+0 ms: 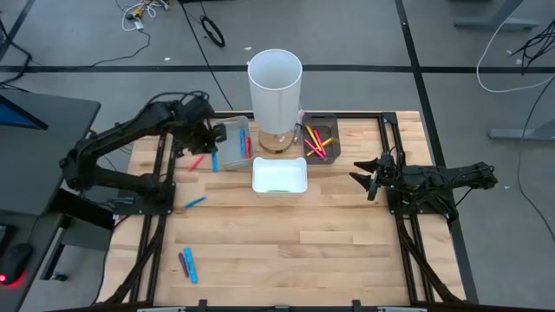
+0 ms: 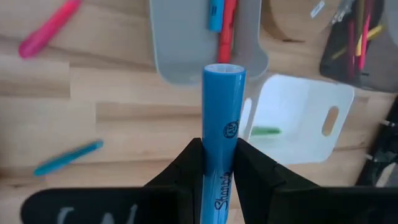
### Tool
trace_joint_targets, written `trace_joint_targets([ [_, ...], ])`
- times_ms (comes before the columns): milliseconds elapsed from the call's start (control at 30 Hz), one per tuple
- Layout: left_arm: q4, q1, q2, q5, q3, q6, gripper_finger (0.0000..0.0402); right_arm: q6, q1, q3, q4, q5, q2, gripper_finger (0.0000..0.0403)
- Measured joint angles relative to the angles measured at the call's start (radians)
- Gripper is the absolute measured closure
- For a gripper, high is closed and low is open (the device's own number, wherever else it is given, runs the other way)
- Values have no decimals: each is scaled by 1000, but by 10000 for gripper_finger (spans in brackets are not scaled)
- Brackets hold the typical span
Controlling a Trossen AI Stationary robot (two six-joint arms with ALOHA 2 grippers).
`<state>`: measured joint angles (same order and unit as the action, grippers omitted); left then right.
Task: Pick & Place Markers
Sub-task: Put the top blue highlighter pen into the gray bin
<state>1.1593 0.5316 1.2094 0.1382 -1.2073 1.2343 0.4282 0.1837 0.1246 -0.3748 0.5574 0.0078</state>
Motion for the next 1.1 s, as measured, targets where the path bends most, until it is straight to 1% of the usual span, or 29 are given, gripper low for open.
trace_joint_targets([
  [200, 2, 97, 86, 24, -79, -95, 330, 0, 0, 0, 0, 0, 0, 160],
  [367, 2, 168, 149, 24, -145, -144, 330, 0, 0, 0, 0, 0, 0, 160],
  [567, 5, 239, 213, 49, -161, -189, 330, 0, 0, 0, 0, 0, 0, 160],
  [667, 6, 258, 252, 48, -161, -224, 330, 0, 0, 0, 0, 10, 0, 160],
  [800, -3, 259, 307, 41, -161, -251, 330, 0, 0, 0, 0, 66, 0, 160],
  [1100, -134, 283, 437, 62, -160, -279, 330, -24, 0, 0, 0, 81, 0, 160],
])
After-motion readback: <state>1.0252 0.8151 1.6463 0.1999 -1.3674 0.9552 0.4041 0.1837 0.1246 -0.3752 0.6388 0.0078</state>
